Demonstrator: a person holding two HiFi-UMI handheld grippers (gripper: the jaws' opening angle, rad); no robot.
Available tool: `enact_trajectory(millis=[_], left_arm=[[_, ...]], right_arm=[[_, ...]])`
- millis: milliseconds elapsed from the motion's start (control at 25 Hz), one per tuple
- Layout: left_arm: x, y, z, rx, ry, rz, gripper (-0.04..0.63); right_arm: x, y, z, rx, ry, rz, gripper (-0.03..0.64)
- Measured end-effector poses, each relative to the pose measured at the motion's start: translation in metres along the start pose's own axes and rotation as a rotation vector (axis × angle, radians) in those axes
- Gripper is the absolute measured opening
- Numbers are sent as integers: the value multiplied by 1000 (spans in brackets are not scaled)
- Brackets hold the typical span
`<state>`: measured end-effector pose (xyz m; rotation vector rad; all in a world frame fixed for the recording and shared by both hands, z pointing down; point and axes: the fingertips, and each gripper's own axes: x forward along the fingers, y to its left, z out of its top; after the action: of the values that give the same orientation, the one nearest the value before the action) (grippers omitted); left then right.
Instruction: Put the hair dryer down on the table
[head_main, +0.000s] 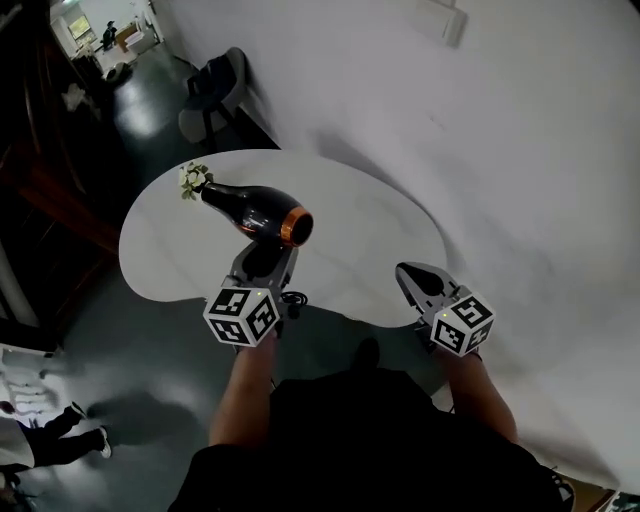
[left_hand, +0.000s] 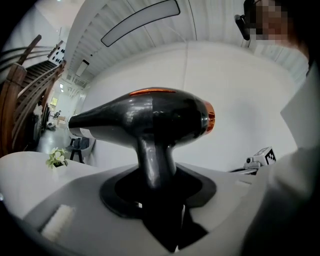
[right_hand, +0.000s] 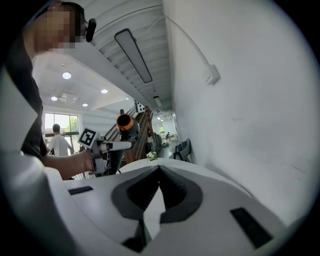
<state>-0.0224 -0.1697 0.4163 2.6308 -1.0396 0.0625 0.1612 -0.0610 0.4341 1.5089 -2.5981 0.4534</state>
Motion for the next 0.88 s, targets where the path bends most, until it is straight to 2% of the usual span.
enact_trajectory(millis=[120, 280, 440, 680, 880], left_arm=[[29, -15, -1, -10, -6, 33, 181], [53, -29, -5, -15, 9, 54, 181], [84, -24, -8, -39, 27, 67, 181], [113, -5, -7, -81, 39, 51, 181], [151, 20, -19, -141, 88, 39, 181]], right_arm=[[1, -35, -1, 11, 11, 50, 11], [11, -53, 2, 14, 21, 113, 12], [31, -69, 5, 16, 34, 164, 12], [49, -85, 13, 16, 32, 151, 12], [65, -107, 5, 44, 80, 114, 12]])
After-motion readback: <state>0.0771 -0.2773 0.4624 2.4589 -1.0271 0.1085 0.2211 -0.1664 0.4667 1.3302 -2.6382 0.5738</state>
